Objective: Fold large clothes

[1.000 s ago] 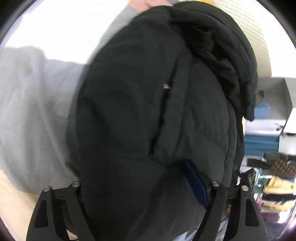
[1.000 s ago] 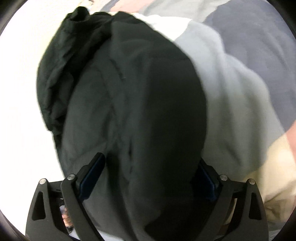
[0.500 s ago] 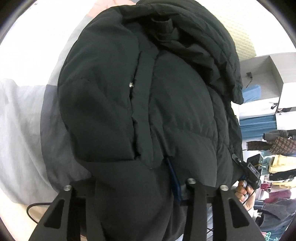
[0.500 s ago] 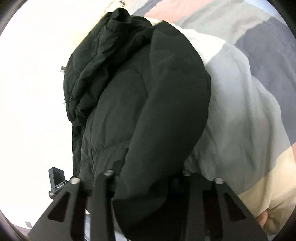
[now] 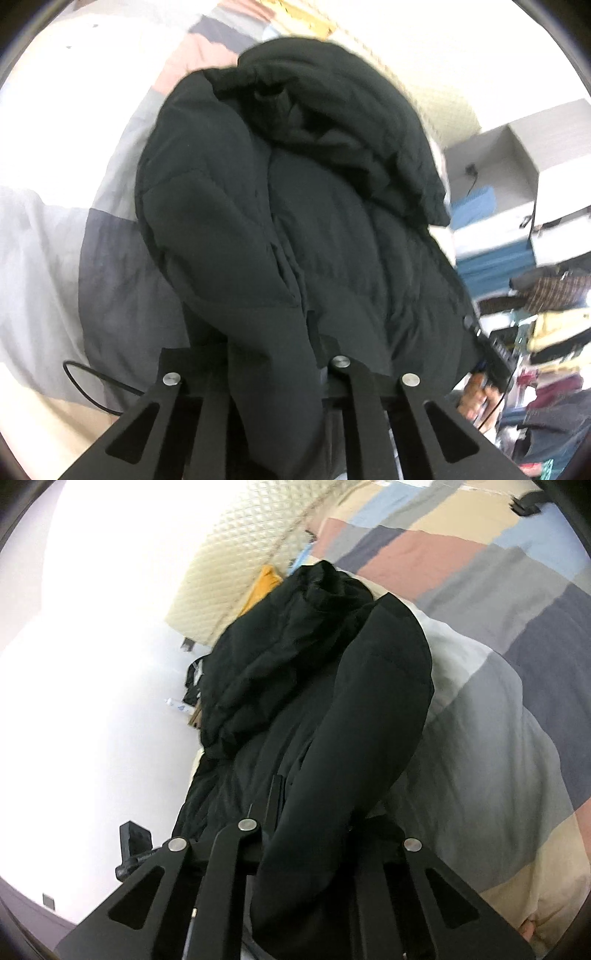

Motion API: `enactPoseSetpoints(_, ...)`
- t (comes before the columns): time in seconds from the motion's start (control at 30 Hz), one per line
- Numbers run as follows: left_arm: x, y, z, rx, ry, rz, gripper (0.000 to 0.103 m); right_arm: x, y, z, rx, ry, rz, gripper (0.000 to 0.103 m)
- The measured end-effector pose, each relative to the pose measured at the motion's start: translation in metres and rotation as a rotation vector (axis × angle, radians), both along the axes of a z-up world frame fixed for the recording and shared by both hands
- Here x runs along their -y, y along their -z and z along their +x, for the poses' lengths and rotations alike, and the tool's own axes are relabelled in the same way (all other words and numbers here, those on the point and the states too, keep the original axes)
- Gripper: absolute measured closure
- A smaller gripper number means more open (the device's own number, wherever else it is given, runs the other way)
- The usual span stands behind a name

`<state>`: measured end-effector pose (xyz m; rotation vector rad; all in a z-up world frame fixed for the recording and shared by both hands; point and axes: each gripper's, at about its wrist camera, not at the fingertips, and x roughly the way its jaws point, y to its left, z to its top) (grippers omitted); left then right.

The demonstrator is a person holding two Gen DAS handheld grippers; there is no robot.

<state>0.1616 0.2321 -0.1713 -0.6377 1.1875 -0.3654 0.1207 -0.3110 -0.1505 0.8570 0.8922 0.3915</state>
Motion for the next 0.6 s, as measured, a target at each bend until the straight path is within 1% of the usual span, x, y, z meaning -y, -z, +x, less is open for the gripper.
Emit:
enactPoseSetpoints(0.1, 0.005, -0.018, -0.010, 0.036, -0.014, -0.006, 0.093, 0.003, -0.016, -0.002, 0.040, -0.011, 0.005, 0.093)
enactPoseSetpoints(0.17, 0.005, -0.038, -0.021, 0.068, -0.022, -0.019, 0.094, 0.008, -0.029, -0.004, 0.067, -0.013, 0.008, 0.093)
enactPoseSetpoints(0.27, -0.006, -0.069, -0.037, 0.112, -0.043, -0.032, 0.094, 0.018, -0.048, -0.009, 0.112, -0.004, 0.027, 0.093)
enactPoseSetpoints(0.43, -0.026, -0.127, -0.070, 0.182, -0.088, -0.054, 0.094, 0.036, -0.082, -0.016, 0.193, 0.035, 0.105, 0.093)
enactPoseSetpoints(0.6, -0.040, -0.165, -0.102, 0.224, -0.112, -0.071, 0.095, 0.044, -0.107, -0.032, 0.255, 0.034, 0.147, 0.093)
